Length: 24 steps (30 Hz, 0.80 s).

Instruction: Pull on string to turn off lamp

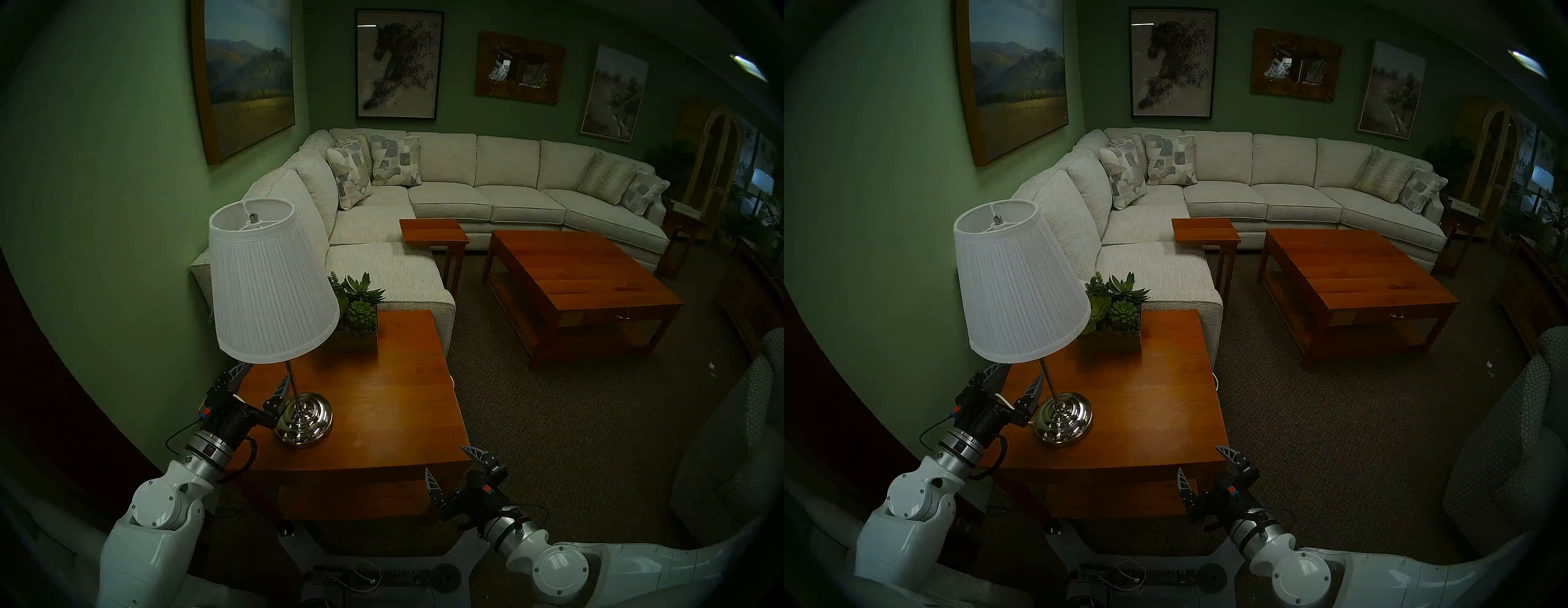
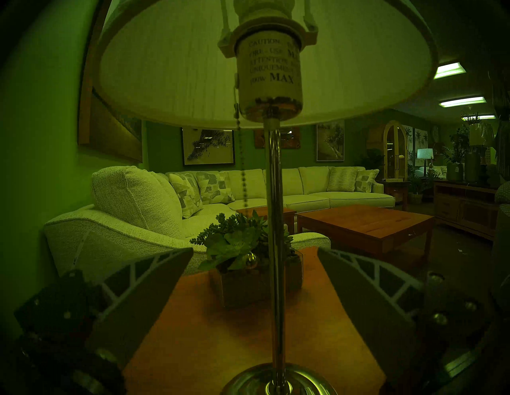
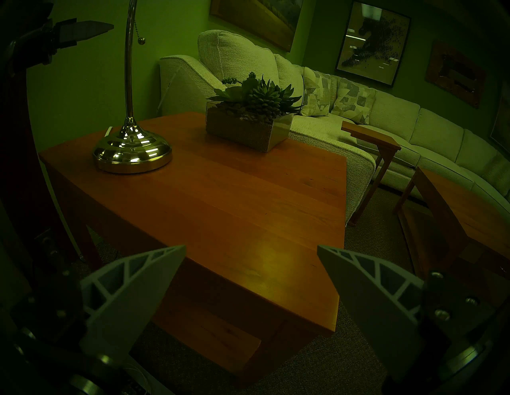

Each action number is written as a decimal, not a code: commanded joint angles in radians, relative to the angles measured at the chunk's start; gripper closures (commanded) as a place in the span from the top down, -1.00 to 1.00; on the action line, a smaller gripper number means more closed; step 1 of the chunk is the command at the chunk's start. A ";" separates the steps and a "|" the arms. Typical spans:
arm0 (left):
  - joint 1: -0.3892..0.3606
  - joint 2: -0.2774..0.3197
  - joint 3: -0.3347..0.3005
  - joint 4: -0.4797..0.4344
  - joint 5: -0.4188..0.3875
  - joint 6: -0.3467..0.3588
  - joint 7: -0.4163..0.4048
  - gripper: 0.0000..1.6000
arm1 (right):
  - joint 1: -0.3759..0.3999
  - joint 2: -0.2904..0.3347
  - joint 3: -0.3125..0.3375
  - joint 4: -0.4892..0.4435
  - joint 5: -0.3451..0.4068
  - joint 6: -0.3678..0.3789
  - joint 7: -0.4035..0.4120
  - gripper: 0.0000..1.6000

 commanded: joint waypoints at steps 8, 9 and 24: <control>0.124 0.001 -0.061 -0.084 -0.058 -0.042 -0.012 1.00 | 0.009 0.001 0.007 -0.022 -0.003 -0.004 0.002 1.00; 0.131 0.000 -0.063 -0.085 -0.059 -0.047 -0.013 1.00 | 0.009 0.001 0.007 -0.022 -0.003 -0.004 0.002 1.00; 0.194 -0.041 -0.062 0.010 -0.181 -0.132 -0.092 1.00 | 0.009 0.001 0.007 -0.022 -0.003 -0.004 0.002 1.00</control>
